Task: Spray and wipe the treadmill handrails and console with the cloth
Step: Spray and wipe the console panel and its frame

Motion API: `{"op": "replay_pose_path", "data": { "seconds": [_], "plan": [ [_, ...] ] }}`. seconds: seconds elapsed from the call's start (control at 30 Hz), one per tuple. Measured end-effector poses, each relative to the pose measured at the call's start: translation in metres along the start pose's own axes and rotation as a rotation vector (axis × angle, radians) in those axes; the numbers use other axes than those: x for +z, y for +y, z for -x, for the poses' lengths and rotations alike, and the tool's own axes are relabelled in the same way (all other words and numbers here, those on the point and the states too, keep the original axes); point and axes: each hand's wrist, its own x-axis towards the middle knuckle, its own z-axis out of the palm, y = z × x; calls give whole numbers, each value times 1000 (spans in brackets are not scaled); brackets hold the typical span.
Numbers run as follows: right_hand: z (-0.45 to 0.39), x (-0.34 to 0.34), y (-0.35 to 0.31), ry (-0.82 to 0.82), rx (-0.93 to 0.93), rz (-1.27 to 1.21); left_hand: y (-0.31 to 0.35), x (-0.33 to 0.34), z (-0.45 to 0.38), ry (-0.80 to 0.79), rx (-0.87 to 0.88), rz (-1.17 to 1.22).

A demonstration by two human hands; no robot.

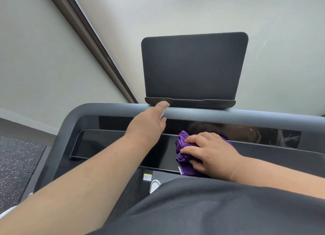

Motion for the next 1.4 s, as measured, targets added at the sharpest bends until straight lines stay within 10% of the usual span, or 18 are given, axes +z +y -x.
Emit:
{"op": "replay_pose_path", "data": {
  "seconds": [0.3,0.73,1.03,1.2,1.4],
  "plan": [
    [15,-13,2,-178,27,13,135,34,-21,-188,373,-88],
    [56,-18,10,-11,34,-200,153,42,-29,-195,318,31],
    [89,-54,40,611,419,-389,84,16,25,-19,18,346],
    [66,-56,71,224,415,-87,74,15,57,-58,-65,393],
    [47,-28,61,173,248,195,58,11,82,-62,-83,386]
  ]
}}
